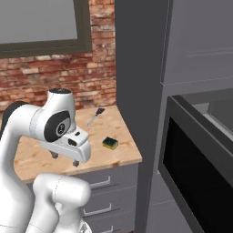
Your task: Place the sponge inside the microwave to prepare for sanitizing.
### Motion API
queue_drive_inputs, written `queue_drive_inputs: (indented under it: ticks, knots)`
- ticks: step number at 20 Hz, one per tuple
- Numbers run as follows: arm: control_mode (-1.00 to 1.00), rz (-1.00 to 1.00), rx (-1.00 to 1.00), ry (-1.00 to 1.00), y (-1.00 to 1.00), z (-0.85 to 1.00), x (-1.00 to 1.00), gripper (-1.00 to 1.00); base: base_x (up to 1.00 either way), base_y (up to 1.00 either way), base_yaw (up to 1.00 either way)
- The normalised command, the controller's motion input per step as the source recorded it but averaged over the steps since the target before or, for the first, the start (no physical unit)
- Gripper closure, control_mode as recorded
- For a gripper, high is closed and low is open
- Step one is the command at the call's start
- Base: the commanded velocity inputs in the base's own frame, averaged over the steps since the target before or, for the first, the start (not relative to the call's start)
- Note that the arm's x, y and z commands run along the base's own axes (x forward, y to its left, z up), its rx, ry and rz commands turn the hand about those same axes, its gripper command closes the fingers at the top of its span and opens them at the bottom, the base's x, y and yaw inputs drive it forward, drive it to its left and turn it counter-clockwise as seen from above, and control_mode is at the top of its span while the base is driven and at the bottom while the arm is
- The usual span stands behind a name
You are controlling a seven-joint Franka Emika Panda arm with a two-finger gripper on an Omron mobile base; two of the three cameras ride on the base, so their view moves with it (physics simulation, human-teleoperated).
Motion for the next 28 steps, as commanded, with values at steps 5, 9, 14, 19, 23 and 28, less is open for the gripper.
queue_drive_inputs:
  ticks: [5, 9, 14, 19, 23, 28]
  knots:
    - [1.0, 0.0, 0.0, 0.0, 0.0, 0.0, 0.0, -1.0, 0.37, 0.15, 0.0]
    - [1.0, 0.0, 0.0, 0.0, 0.0, 0.0, 0.0, -1.0, 0.31, 0.0, 0.01]
    - [1.0, 0.0, 0.0, 0.0, 0.0, 0.0, 0.0, -1.0, 0.67, 0.0, 0.03]
    - [1.0, 0.0, 0.0, 0.0, 0.0, 0.0, 0.0, -1.0, 0.46, 0.01, 0.0]
    - [-1.0, 0.0, 0.0, -0.01, 0.0, 0.0, 0.1, -1.0, 0.14, 0.0, 0.0]
    - [-1.0, 0.07, -0.02, -0.12, 0.0, 0.25, 0.32, -1.0, 0.0, 0.0, 0.0]
